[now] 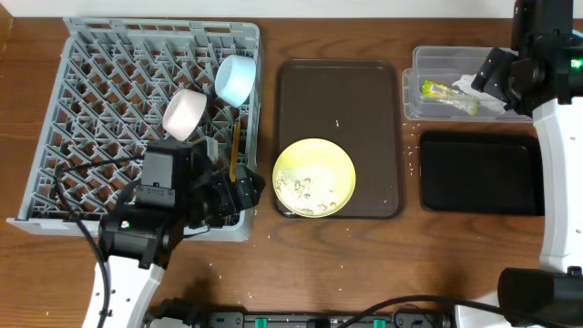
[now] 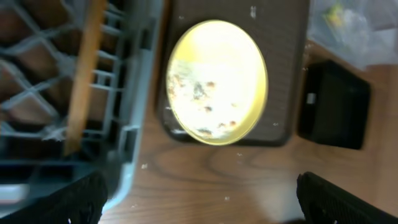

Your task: Sort waste into correct bins and load items into the dishwasher

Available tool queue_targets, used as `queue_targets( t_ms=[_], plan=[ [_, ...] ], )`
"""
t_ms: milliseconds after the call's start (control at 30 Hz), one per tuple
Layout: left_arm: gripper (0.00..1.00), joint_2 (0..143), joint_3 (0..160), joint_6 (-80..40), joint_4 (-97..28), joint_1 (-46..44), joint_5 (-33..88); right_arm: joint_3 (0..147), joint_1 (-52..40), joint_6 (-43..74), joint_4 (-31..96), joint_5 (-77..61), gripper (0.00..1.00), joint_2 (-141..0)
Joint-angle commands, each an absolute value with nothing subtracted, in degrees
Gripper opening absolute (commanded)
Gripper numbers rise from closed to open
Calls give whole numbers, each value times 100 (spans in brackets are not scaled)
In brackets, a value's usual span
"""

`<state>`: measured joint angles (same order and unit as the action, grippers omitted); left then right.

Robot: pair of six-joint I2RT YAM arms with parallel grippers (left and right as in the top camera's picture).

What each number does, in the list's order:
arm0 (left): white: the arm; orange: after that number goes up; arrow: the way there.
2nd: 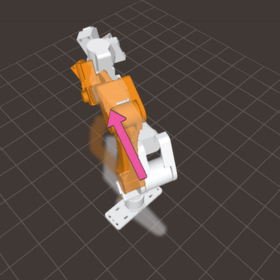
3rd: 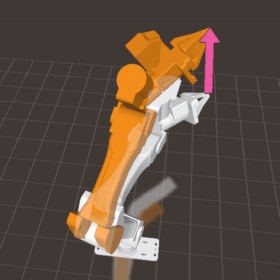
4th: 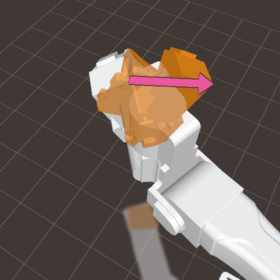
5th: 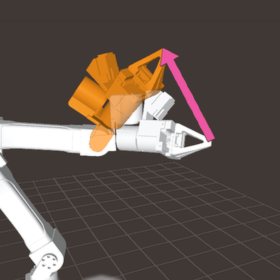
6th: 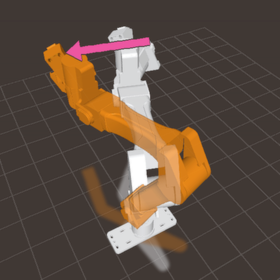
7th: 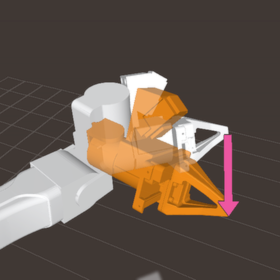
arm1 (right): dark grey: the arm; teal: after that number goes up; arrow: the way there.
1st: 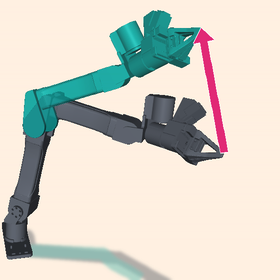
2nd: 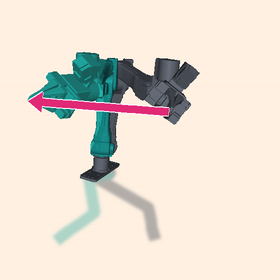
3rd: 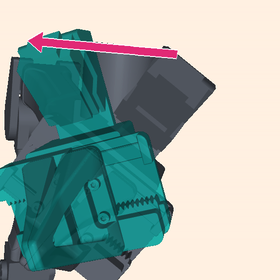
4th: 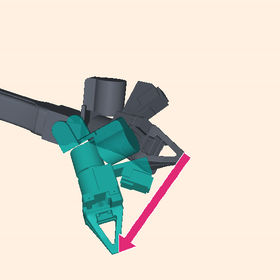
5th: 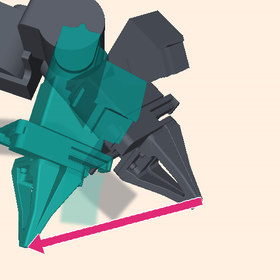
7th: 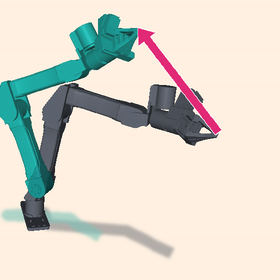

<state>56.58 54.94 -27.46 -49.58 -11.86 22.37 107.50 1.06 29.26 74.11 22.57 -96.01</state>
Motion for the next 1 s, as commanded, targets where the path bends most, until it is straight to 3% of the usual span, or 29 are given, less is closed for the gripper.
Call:
queue_targets(
  t_ms=[0, 533, 967],
  plan=[
    [98, 5649, 5990, -2770, -5151, -1439, 1092, 10733, 110, 2862, 7415, 2370, 99, -9596],
    [98, 6552, 6381, -2751, -5443, -2707, 311, 10733, 110, 2862, 7415, 2373, 99, -9596],
    [98, 6709, 6486, -2753, -5146, -2832, 292, 10733, 110, 2862, 7415, 2373, 99, -9596]
  ],
)
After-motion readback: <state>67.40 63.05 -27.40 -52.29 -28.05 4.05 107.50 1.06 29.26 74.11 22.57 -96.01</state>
